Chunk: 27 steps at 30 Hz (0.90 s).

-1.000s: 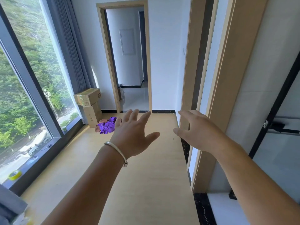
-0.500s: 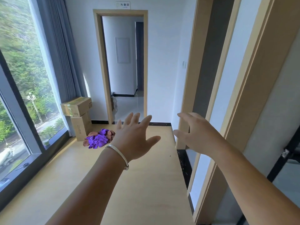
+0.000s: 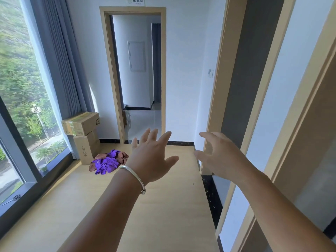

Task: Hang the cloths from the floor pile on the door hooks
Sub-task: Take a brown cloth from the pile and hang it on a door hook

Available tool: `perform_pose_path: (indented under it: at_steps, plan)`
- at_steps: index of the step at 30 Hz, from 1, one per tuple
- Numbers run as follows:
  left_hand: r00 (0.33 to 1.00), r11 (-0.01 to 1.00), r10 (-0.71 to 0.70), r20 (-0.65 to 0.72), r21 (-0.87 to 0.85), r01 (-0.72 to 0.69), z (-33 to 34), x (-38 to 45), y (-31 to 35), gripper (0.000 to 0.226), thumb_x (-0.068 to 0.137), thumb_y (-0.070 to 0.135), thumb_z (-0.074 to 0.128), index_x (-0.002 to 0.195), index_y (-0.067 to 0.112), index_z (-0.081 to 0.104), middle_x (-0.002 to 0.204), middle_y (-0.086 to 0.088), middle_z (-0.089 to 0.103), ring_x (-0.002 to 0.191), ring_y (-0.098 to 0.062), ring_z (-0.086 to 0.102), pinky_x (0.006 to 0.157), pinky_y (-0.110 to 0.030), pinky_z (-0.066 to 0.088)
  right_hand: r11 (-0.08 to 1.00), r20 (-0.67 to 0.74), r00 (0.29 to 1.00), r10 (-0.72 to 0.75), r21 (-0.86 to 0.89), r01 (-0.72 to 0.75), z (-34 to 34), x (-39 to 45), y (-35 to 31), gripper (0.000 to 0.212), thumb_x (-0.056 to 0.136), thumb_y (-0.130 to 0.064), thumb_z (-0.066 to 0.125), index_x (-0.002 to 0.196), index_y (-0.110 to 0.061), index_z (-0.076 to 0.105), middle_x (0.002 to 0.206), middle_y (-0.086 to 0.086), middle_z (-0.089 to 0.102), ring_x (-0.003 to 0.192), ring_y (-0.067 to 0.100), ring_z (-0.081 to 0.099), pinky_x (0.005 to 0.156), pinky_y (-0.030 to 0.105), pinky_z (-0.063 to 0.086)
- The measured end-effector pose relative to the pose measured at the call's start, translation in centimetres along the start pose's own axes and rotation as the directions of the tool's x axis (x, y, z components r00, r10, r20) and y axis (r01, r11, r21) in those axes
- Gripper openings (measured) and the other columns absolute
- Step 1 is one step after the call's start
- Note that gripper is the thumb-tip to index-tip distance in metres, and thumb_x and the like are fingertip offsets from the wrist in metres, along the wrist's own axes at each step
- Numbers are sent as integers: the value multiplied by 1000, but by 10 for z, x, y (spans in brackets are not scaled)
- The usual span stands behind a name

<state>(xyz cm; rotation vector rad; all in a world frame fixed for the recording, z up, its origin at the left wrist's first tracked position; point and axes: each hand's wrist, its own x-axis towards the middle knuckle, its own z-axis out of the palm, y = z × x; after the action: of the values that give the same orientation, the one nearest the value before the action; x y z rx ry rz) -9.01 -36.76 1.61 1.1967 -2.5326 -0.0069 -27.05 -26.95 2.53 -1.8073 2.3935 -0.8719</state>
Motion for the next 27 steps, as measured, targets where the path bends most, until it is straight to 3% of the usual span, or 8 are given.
perform_pose_path:
  at_steps: [8, 16, 27]
  plan:
    - [999, 999, -42, -18, 13, 42, 22, 110, 16, 74, 89, 63, 44, 149, 38, 10, 159, -2, 12, 148, -24, -2, 116, -55, 5, 999, -11, 999, -35, 34, 35, -4, 107, 50, 60, 89, -45, 56, 144, -30, 37, 146, -6, 38, 129, 16, 40, 104, 41, 39]
    - [997, 998, -63, -34, 27, 64, 55, 197, 23, 73, 88, 65, 43, 148, 39, 11, 159, -1, 15, 148, -24, 1, 116, -54, 6, 997, 19, 998, -65, 32, 64, -2, 192, 100, 61, 89, -45, 55, 145, -31, 35, 149, -6, 34, 133, 16, 36, 106, 37, 36]
    - [998, 999, -50, 24, 10, 50, 102, 308, -15, 72, 89, 64, 43, 148, 39, 11, 159, -1, 13, 148, -23, -1, 118, -54, 9, 998, 41, 998, -54, 17, 54, 41, 307, 128, 62, 90, -44, 55, 146, -31, 33, 149, -6, 34, 134, 17, 34, 105, 35, 36]
